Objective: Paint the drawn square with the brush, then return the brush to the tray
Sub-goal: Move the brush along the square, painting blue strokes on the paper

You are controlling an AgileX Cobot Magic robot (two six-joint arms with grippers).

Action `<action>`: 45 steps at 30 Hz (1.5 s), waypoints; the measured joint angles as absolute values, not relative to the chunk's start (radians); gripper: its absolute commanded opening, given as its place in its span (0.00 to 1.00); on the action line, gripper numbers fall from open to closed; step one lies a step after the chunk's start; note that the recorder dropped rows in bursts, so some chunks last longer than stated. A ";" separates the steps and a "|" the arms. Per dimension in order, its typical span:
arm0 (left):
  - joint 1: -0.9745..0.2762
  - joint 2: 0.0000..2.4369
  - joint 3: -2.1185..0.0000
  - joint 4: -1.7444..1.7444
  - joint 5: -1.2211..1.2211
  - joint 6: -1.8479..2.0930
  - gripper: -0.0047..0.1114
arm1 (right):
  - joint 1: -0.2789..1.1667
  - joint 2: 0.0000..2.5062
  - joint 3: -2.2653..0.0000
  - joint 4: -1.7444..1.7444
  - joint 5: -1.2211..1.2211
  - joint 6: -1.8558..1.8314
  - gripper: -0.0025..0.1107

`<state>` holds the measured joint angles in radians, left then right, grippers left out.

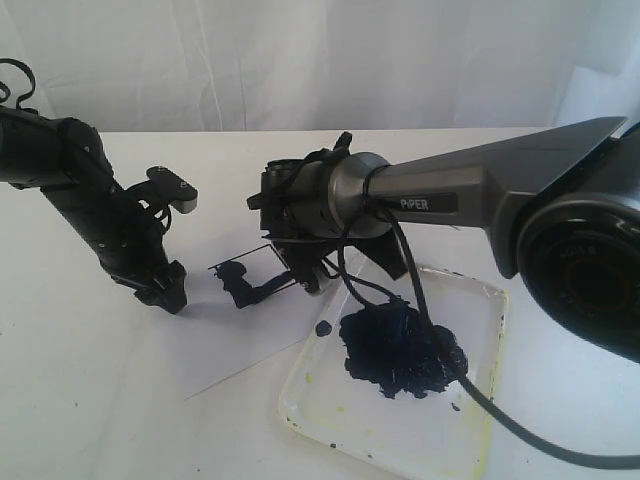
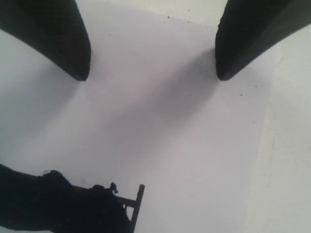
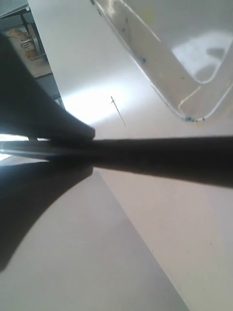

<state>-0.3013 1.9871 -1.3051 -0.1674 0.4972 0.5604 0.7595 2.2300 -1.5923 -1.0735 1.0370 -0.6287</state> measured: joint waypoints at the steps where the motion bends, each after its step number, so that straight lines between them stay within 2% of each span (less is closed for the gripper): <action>1: -0.301 1.987 -1.305 -0.167 0.497 0.560 0.68 | 0.759 2.230 -1.592 -1.073 1.043 -0.629 0.02; 18: -0.301 1.987 -1.305 -0.167 0.495 0.560 0.68 | 0.735 2.230 -1.592 -1.107 1.114 -0.547 0.02; 45: -0.301 1.987 -1.305 -0.167 0.495 0.560 0.68 | 0.740 2.230 -1.592 -1.067 1.070 -0.619 0.02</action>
<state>-0.3013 1.9871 -1.3051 -0.1674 0.4949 0.5604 0.7403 2.2300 -1.5923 -1.0674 1.0699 -0.6187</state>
